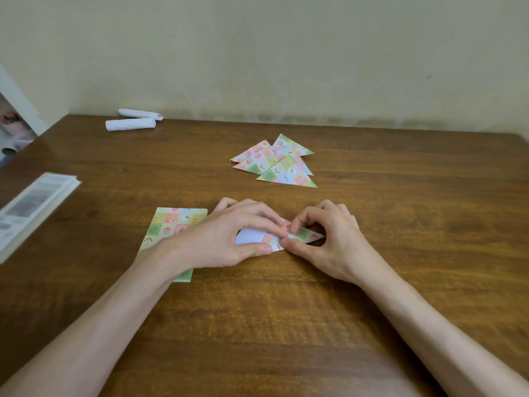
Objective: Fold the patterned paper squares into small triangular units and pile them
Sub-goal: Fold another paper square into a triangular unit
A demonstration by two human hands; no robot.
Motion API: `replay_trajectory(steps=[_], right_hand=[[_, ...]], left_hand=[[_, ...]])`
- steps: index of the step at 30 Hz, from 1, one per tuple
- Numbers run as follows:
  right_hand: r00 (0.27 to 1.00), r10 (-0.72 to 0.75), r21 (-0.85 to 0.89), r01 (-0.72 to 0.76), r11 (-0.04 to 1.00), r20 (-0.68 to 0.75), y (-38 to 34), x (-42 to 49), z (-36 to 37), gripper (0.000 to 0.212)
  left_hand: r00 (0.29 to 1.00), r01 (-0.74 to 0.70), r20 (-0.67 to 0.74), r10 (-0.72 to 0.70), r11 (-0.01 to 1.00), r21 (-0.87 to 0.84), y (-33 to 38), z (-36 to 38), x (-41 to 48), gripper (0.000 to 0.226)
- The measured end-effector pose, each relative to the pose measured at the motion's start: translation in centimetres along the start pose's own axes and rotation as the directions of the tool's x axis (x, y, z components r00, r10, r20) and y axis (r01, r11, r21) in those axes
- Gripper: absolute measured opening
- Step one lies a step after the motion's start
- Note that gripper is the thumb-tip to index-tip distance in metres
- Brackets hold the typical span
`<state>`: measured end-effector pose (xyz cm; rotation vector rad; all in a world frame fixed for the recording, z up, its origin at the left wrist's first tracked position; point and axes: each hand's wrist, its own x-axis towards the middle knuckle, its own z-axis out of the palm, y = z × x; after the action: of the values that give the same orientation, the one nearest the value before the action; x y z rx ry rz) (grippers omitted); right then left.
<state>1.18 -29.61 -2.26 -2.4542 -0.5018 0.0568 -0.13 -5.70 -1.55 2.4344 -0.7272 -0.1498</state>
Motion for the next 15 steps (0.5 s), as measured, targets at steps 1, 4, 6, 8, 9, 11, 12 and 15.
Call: replay_trajectory(steps=[1, 4, 6, 8, 9, 11, 12, 15], right_hand=[[1.000, -0.016, -0.015, 0.015, 1.000, -0.007, 0.01, -0.01, -0.02, 0.027], [0.999, -0.034, -0.032, 0.033, 0.999, -0.020, 0.02, -0.03, 0.19, 0.028], [0.999, -0.038, 0.011, 0.038, 0.999, -0.012, 0.18, -0.08, 0.01, 0.029], [0.999, -0.044, 0.066, 0.044, 0.997, -0.004, 0.55, -0.07, -0.47, 0.028], [0.999, -0.050, 0.073, 0.050, 0.996, 0.002, 0.69, -0.07, -0.66, 0.027], [0.998, -0.065, 0.055, 0.064, 0.996, 0.010, 0.71, -0.14, -0.75, 0.027], [0.997, -0.071, 0.044, 0.071, 0.997, 0.012, 0.70, -0.16, -0.72, 0.028], [0.996, -0.082, 0.051, 0.081, 0.995, 0.019, 0.95, -0.15, -0.78, 0.031]], left_hand=[[1.000, -0.001, 0.002, 0.001, 1.000, 0.001, -0.02, 0.00, -0.01, 0.027], [1.000, -0.002, 0.014, 0.002, 1.000, 0.001, 0.04, -0.04, 0.00, 0.027], [1.000, 0.000, 0.030, 0.000, 1.000, 0.006, 0.13, -0.09, 0.01, 0.027], [0.999, 0.009, 0.042, -0.009, 1.000, 0.008, 0.23, -0.18, 0.04, 0.028], [0.999, 0.010, 0.042, -0.010, 1.000, 0.010, 0.22, -0.17, 0.03, 0.029], [0.999, 0.003, 0.045, -0.004, 1.000, 0.021, 0.25, -0.09, -0.10, 0.029], [0.999, -0.001, 0.047, 0.000, 1.000, 0.027, 0.31, -0.06, -0.17, 0.029], [0.999, 0.010, 0.043, -0.012, 0.999, 0.041, 0.56, 0.13, -0.30, 0.028]])
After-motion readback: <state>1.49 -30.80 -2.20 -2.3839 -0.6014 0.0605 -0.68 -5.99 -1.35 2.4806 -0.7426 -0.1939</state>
